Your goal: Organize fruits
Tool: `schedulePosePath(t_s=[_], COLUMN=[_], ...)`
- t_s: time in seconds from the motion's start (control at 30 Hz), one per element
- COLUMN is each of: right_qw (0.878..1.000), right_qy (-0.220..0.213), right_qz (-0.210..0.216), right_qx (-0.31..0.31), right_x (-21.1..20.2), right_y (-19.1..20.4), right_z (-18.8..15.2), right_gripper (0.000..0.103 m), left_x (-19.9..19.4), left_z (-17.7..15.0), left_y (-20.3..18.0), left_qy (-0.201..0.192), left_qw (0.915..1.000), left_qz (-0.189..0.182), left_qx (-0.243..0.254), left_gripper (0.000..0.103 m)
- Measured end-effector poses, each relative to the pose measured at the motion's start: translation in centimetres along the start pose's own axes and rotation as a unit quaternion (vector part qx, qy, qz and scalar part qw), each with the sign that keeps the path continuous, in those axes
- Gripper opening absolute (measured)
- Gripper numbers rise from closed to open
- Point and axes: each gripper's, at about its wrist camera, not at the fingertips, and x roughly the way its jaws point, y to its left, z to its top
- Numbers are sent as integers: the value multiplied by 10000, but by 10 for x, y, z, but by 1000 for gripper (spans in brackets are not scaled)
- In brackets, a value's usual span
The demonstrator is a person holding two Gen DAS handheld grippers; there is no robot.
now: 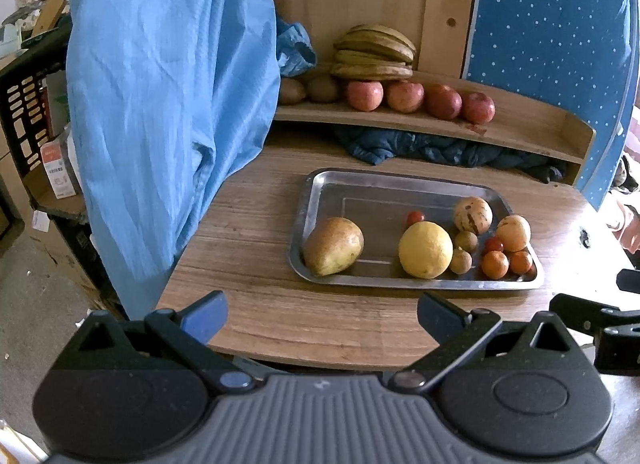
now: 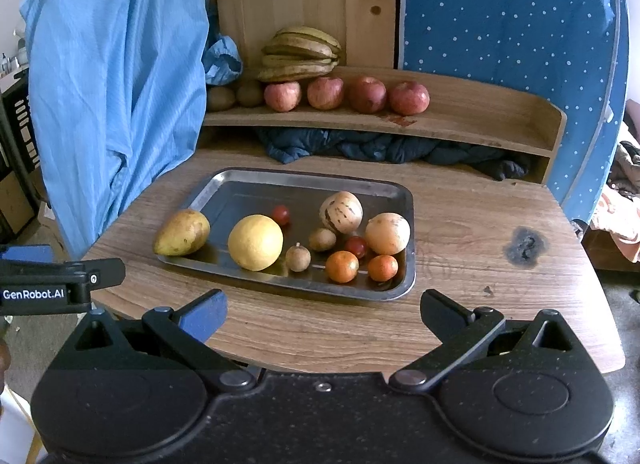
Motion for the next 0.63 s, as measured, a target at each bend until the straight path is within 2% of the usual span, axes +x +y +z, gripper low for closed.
schedulePosePath(t_s=[0.63], right_qw=[9999], right_qy=[152], right_qz=[-4], right_qx=[-29], right_x=[10], right_y=[3], right_z=[2], right_gripper=[102], left_x=[10], left_z=[2], left_y=[4], left_qy=[46], left_qw=[10000], left_qz=[0], left_qx=[-47], left_gripper=[103])
